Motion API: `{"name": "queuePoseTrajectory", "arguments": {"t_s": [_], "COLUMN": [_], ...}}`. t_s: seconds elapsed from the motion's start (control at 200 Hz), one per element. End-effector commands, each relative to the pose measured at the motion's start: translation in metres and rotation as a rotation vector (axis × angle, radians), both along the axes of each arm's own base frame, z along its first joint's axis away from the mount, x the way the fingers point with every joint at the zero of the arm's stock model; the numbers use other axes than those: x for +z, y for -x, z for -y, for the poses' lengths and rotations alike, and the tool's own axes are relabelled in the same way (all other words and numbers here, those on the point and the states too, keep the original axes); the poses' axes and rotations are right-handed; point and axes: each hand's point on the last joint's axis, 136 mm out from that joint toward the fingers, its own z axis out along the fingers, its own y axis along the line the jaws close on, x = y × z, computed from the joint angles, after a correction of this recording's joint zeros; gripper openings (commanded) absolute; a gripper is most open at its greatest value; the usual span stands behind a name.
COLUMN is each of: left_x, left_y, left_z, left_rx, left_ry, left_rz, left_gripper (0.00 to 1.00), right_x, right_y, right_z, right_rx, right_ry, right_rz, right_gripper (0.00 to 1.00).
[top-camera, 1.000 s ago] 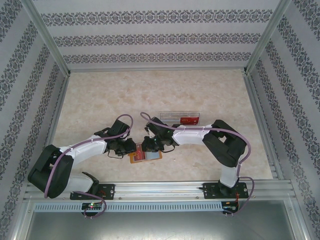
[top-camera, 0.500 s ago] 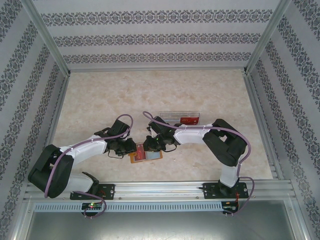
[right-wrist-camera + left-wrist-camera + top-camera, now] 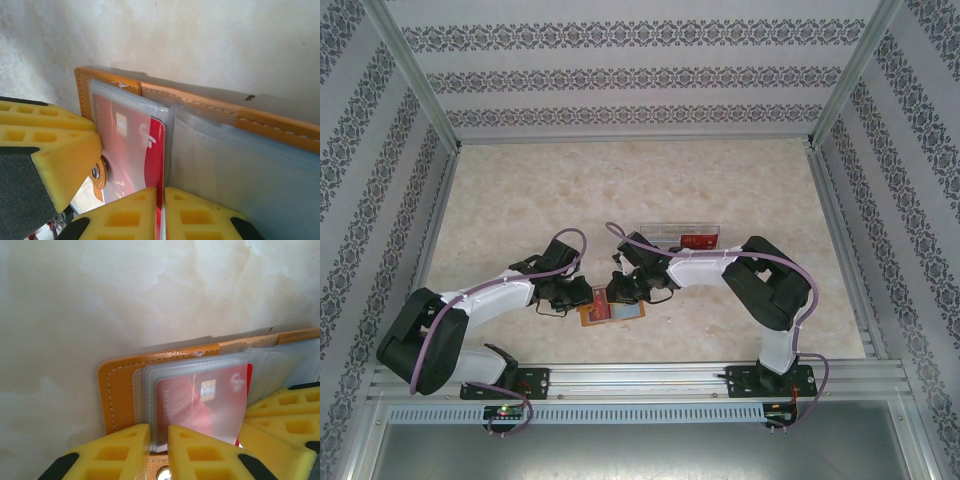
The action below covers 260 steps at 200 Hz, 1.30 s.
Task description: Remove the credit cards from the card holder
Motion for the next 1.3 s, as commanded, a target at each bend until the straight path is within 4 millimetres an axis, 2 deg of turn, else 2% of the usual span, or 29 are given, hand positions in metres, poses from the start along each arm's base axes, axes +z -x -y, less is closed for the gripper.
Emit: {"name": "queuePoseTrajectory", "arguments": {"t_s": [0.0, 0.075, 0.135, 0.195, 0.47, 0.675, 0.784, 0.854, 0.999, 1.294], "left_x": [-0.007, -0.007, -0.007, -0.008, -0.008, -0.009, -0.008, -0.007, -0.003, -0.001], "left_y": [0.001, 0.000, -0.001, 0.000, 0.001, 0.001, 0.001, 0.000, -0.002, -0.004], "left_z": [-0.003, -0.002, -0.002, -0.003, -0.005, -0.005, -0.004, -0.004, -0.002, 0.001], "left_rx": [0.017, 0.016, 0.015, 0.016, 0.019, 0.019, 0.018, 0.017, 0.019, 0.019], "left_ry": [-0.004, -0.003, -0.001, -0.005, -0.019, -0.021, -0.017, -0.012, -0.001, 0.012], "left_rz": [-0.027, -0.025, -0.025, -0.031, -0.032, -0.034, -0.033, -0.034, -0.023, -0.019], "left_gripper": [0.19, 0.14, 0.09, 0.07, 0.05, 0.06, 0.11, 0.23, 0.24, 0.33], "right_x": [-0.001, 0.000, 0.002, 0.004, 0.008, 0.014, 0.016, 0.018, 0.022, 0.008], "right_y": [0.001, 0.002, 0.003, 0.002, -0.006, -0.007, -0.007, -0.007, -0.007, 0.000], "right_z": [-0.008, -0.011, -0.012, -0.011, 0.014, 0.021, 0.018, 0.014, 0.007, -0.004], "right_rx": [0.010, 0.017, 0.024, 0.025, -0.025, -0.028, -0.019, -0.014, -0.004, 0.020], "right_ry": [-0.029, -0.039, -0.046, -0.043, -0.016, -0.016, -0.034, -0.045, -0.053, -0.037], "right_rz": [-0.023, -0.023, -0.015, -0.007, 0.025, 0.037, 0.033, 0.036, 0.043, 0.007], "right_gripper": [0.10, 0.07, 0.00, 0.00, 0.00, 0.00, 0.00, 0.06, 0.09, 0.14]}}
